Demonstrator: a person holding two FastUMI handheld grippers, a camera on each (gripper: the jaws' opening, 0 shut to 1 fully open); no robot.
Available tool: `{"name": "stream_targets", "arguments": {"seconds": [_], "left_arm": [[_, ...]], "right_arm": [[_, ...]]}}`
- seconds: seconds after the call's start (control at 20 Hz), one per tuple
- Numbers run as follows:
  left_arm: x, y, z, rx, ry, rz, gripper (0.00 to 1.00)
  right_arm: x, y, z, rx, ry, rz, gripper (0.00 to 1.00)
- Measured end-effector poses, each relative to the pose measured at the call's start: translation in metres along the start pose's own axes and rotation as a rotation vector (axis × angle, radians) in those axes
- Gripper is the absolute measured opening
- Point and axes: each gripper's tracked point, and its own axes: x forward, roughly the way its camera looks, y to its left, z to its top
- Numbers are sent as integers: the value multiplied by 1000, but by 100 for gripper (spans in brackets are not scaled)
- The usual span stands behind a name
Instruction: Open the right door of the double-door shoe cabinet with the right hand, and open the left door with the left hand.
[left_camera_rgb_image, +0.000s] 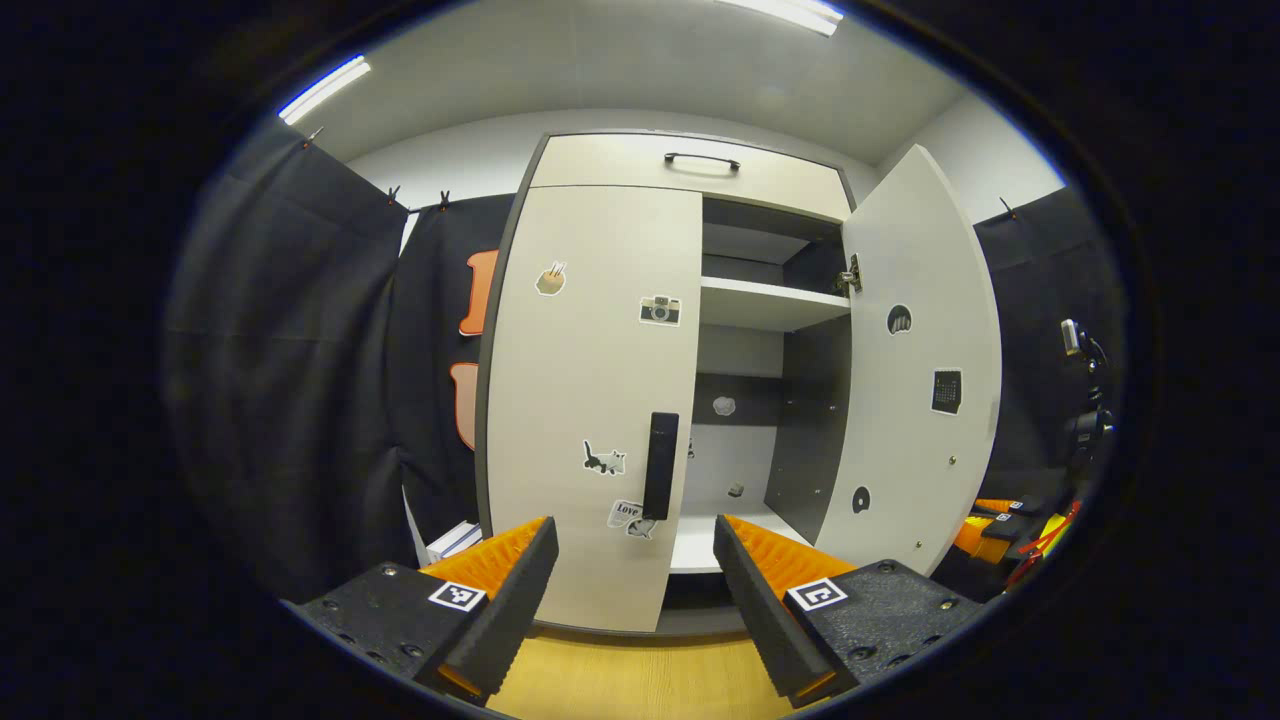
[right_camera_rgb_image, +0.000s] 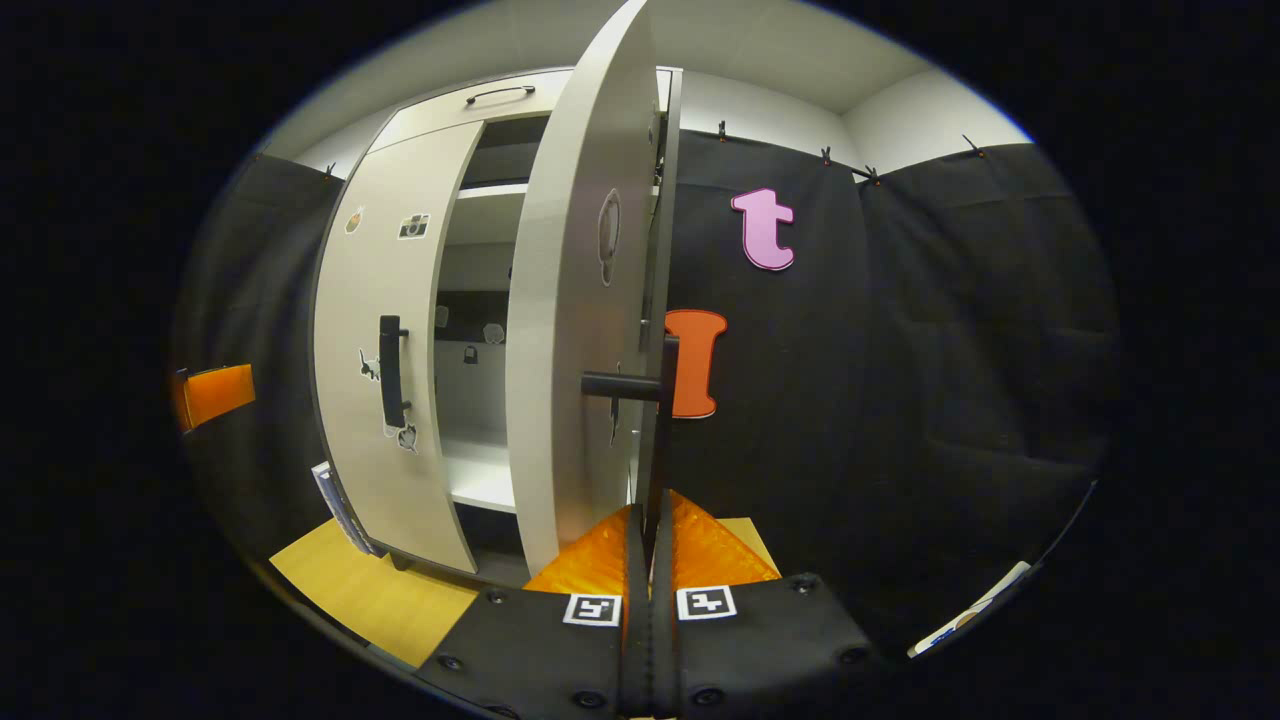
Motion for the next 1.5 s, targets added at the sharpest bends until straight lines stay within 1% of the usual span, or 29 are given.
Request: {"name": "stream_targets", "arguments": {"seconds": [0.35,0.4,0.45,0.6,0.65,0.7,0.75,0.8,0.85,0.9,0.95,1.0,1.05,1.1,1.3,1.35,1.4,1.5], "left_arm": [[13,-19,0,8,10,-30,96],[15,-20,1,6,10,-33,96],[16,-21,1,5,9,-34,94],[22,-25,0,10,14,-43,95],[22,-27,0,13,17,-45,95],[23,-28,-1,15,20,-47,92],[26,-28,-2,16,23,-48,97],[28,-30,-3,19,27,-50,97],[31,-30,-4,21,29,-52,92],[32,-31,-5,23,30,-53,92],[35,-31,-6,24,31,-54,95],[37,-32,-6,25,32,-53,95],[38,-31,-7,30,32,-53,92],[40,-31,-6,37,29,-53,95],[58,-30,-6,65,11,-41,95],[62,-30,-8,70,9,-41,95],[68,-31,-9,75,6,-42,95],[82,-33,-10,83,-4,-49,95]], "right_arm": [[-3,-2,1,22,-12,21,7],[-2,-3,2,24,-15,16,7],[-2,-6,2,24,-17,7,7],[-3,-15,2,35,-20,-23,7],[-5,-14,2,46,-20,-16,7],[-6,-12,2,52,-20,-7,7],[-7,-11,1,48,-20,-7,7],[-9,-14,1,40,-21,-8,7],[-12,-15,1,39,-26,-3,7],[-14,-15,2,42,-32,0,7],[-15,-16,3,45,-40,-6,7],[-17,-18,4,51,-47,-13,7],[-19,-20,5,59,-53,-19,7],[-21,-20,6,68,-55,-23,7],[-31,-26,3,113,-44,-42,7],[-34,-28,3,122,-50,-47,9],[-35,-30,4,128,-51,-54,2],[-39,-34,3,123,-53,-67,43]]}}
